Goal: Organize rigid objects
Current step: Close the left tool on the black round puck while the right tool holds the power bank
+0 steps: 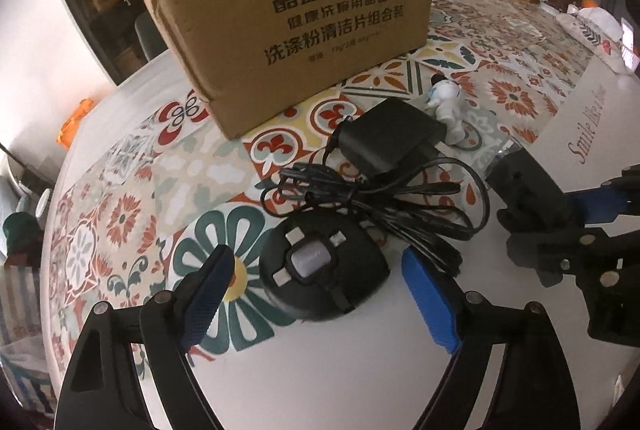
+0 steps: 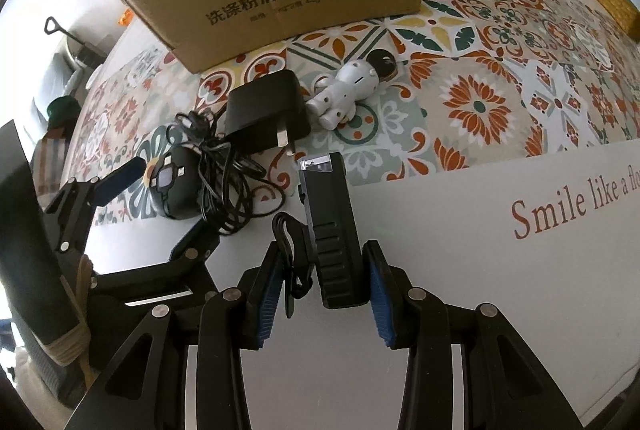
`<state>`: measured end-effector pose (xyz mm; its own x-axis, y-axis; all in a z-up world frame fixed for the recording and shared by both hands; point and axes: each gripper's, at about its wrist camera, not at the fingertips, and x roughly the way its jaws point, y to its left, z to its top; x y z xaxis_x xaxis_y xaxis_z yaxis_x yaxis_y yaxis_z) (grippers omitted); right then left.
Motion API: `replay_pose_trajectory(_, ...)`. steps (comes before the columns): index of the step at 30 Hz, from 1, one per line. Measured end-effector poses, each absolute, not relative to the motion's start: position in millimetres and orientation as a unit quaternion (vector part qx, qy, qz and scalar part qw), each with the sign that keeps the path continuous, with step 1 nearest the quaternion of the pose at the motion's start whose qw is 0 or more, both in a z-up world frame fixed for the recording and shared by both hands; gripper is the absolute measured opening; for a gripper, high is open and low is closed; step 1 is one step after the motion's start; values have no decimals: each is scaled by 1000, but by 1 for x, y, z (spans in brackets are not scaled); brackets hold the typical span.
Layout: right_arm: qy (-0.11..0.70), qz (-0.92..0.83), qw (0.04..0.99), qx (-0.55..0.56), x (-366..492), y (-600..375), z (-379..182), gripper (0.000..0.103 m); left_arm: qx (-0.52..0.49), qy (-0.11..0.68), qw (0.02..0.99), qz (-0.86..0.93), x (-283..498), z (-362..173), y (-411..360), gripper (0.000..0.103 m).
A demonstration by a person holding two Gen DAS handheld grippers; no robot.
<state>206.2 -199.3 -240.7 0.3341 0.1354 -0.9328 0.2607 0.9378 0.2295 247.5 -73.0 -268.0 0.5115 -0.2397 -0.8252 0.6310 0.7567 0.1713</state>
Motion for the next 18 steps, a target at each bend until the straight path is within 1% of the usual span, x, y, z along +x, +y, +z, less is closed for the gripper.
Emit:
replay_pose_trajectory(1,575,-39,798,175,206,-200,-241,40,229,418,838,-264,248,-268,-72,83)
replay_pose_trajectory(5,574,-39,797,183,208,-201,-242,40,201,425,838,-277,254,-270,-68,79)
replay_pose_trajectory(8,573,-38,798,183,208,-199,-243,40,183,425,839,-287,256,-270,-65,73)
replay_pose_trajectory(10,574,-38,797,184,209,-196,-245,40,165,428,841,-287,257,-270,-62,61)
replay_pose_trajectory(18,572,-40,800,174,211,-194,-248,41,152,439,847,-260,250,-268,-57,61)
